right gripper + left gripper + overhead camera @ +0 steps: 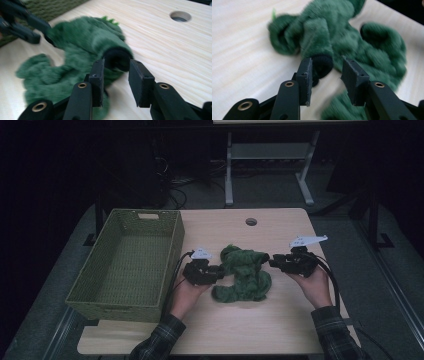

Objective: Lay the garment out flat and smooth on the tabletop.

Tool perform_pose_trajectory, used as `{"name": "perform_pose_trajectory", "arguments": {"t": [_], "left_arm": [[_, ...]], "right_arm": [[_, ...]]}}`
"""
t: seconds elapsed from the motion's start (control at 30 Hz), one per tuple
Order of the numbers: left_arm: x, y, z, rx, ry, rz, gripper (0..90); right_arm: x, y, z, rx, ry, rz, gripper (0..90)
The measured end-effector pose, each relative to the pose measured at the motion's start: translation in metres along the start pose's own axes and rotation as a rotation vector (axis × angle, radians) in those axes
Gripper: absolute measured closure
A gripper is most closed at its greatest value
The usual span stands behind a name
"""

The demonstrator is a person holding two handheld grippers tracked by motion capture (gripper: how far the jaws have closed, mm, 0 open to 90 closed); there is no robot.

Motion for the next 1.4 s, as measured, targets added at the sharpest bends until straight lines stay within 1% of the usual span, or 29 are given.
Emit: {"name": "perform_pose_trajectory", "arguments": {"t": [0.03,0.1,0.13,0.17,0.23,0.27,0.33,0.4,0.47,0.53,0.6,0.67,0.7,0.77,0.8,0.83,0.87,0.93,1.0,1.03,1.07,1.17,1.2,1.23,1.27,1.3,1.33,1.37,1.4], "left_arm": [[-0.005,-0.007,-0.003,0.018,-0.01,0.008,59.7],[-0.011,-0.014,-0.005,0.028,-0.01,0.008,58.9],[-0.012,-0.017,-0.007,0.034,-0.004,0.02,57.8],[-0.014,-0.021,-0.009,0.034,-0.006,0.018,57.6],[-0.018,-0.026,-0.011,0.042,-0.016,0.017,57.4],[-0.018,-0.026,-0.011,0.042,-0.016,0.017,57.4],[-0.021,-0.032,-0.009,0.055,-0.037,0.025,57.9],[-0.02,-0.034,-0.005,0.079,-0.041,0.043,58.6],[-0.021,-0.038,-0.001,0.089,-0.038,0.042,60.1],[-0.021,-0.04,0.001,0.109,-0.043,0.044,62.0],[-0.021,-0.041,0.002,0.11,-0.039,0.051,63.3],[-0.022,-0.042,0.003,0.109,-0.039,0.041,64.6],[-0.021,-0.043,0.003,0.113,-0.041,0.048,65.3],[-0.02,-0.044,0.003,0.109,-0.044,0.043,66.1],[-0.02,-0.044,0.003,0.111,-0.045,0.042,66.2],[-0.02,-0.044,0.003,0.111,-0.045,0.042,66.5],[-0.02,-0.044,0.003,0.112,-0.047,0.042,66.8],[-0.02,-0.045,0.004,0.107,-0.046,0.035,67.6],[-0.02,-0.045,0.004,0.109,-0.048,0.038,68.7],[-0.019,-0.045,0.004,0.112,-0.05,0.04,69.9],[-0.019,-0.045,0.004,0.114,-0.054,0.04,71.3],[-0.018,-0.045,0.004,0.12,-0.061,0.041,76.3],[-0.018,-0.045,0.004,0.121,-0.063,0.039,77.7],[-0.017,-0.045,0.004,0.126,-0.064,0.044,78.4],[-0.017,-0.045,0.004,0.126,-0.064,0.044,78.9],[-0.017,-0.045,0.004,0.12,-0.064,0.035,79.4],[-0.017,-0.045,0.004,0.12,-0.065,0.034,79.6],[-0.017,-0.045,0.004,0.12,-0.065,0.034,79.8],[-0.018,-0.045,0.004,0.124,-0.066,0.034,79.9]], "right_arm": [[0.003,-0.001,0.001,0.004,0.01,-0.005,63.7],[0.01,-0.003,0.006,0.017,0.023,-0.009,63.7],[0.013,-0.005,0.008,0.028,0.023,-0.002,63.6],[0.014,-0.007,0.011,0.038,0.021,-0.007,63.5],[0.017,-0.009,0.015,0.057,0.03,-0.002,63.5],[0.018,-0.01,0.016,0.064,0.03,-0.009,63.5],[0.02,-0.011,0.019,0.069,0.043,0.011,63.5],[0.023,-0.014,0.022,0.079,0.041,-0.004,61.9],[0.023,-0.019,0.026,0.109,0.019,-0.004,59.5],[0.022,-0.023,0.029,0.129,0.02,0.024,58.3],[0.021,-0.026,0.029,0.135,0.023,0.027,57.7],[0.022,-0.027,0.028,0.135,0.015,0.036,57.8],[0.023,-0.029,0.028,0.137,0.017,0.037,57.6],[0.024,-0.032,0.028,0.156,0.0,0.045,54.5],[0.024,-0.033,0.027,0.155,-0.003,0.037,54.0],[0.025,-0.033,0.025,0.156,0.001,0.047,54.0],[0.026,-0.034,0.024,0.154,0.006,0.048,55.8],[0.026,-0.035,0.026,0.165,0.02,0.046,63.6],[0.026,-0.037,0.029,0.174,0.032,0.026,75.3],[0.026,-0.038,0.03,0.169,0.035,0.009,80.1],[0.027,-0.038,0.03,0.171,0.034,0.003,83.5],[0.028,-0.035,0.022,0.147,0.024,-0.018,85.8],[0.028,-0.034,0.019,0.131,0.023,-0.017,86.0],[0.027,-0.033,0.014,0.117,0.018,-0.029,86.0],[0.027,-0.033,0.014,0.117,0.018,-0.029,86.0],[0.027,-0.034,0.004,0.081,0.012,-0.037,85.8],[0.027,-0.035,-0.001,0.074,0.01,-0.035,85.8],[0.027,-0.035,-0.001,0.074,0.01,-0.035,85.8],[0.026,-0.04,-0.012,0.06,0.001,-0.03,85.4]]}}
Point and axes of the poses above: each handheld gripper's, and its own axes: z roughly forward along the jaws, y roughly out of its top, x roughly to its left, the point moved 1 cm from there along z, roughly forward along the jaws, and after that the axes turned 11 degrees about -x, right-handed, at the moved point
